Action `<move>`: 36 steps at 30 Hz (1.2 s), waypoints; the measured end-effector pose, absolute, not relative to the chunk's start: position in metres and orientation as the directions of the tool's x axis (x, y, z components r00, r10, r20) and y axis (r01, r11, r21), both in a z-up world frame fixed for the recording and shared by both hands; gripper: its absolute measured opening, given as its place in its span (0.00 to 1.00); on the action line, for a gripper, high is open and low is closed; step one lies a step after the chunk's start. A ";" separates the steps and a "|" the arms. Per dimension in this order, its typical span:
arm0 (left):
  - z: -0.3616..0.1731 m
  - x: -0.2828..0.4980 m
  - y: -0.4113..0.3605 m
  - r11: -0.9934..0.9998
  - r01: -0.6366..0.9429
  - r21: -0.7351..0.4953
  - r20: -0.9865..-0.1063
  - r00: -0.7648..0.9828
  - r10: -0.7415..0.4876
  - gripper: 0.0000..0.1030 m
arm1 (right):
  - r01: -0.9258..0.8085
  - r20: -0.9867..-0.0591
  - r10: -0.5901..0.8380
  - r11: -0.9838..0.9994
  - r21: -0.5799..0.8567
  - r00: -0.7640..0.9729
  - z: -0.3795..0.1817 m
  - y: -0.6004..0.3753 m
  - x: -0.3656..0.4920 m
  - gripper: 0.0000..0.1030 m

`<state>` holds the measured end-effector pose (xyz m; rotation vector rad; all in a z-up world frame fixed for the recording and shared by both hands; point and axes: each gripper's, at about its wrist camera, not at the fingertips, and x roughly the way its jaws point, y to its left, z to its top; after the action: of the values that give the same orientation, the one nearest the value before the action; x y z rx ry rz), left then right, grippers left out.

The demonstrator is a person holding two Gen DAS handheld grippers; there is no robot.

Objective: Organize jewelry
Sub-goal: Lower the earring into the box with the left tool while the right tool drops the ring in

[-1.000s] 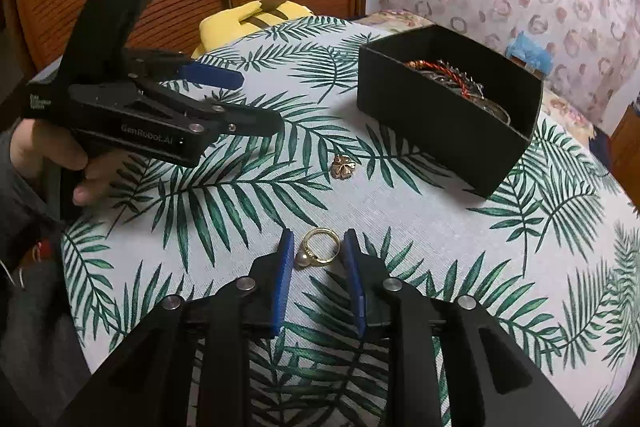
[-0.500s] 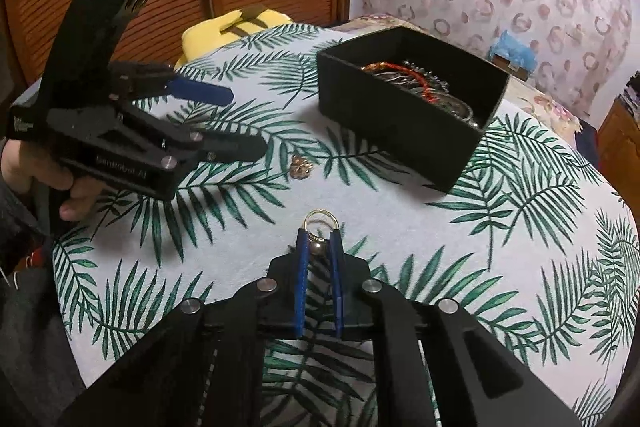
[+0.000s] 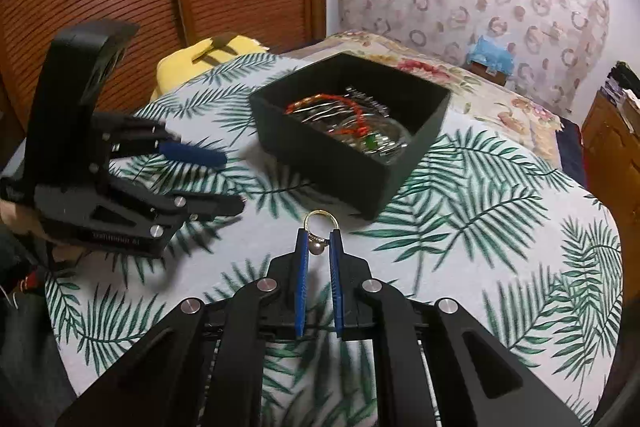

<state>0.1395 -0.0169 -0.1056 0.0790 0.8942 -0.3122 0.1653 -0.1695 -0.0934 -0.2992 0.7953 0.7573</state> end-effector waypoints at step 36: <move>-0.043 0.202 -0.004 0.961 0.268 -0.074 -0.665 0.704 -0.248 0.14 | -0.693 -0.685 0.519 0.720 0.030 0.511 -0.062 -0.157 0.275 0.12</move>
<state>0.2019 -0.0042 -0.0432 0.0293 0.7356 -0.2867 0.2746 -0.1568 -0.0615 -0.2625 0.7288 0.7394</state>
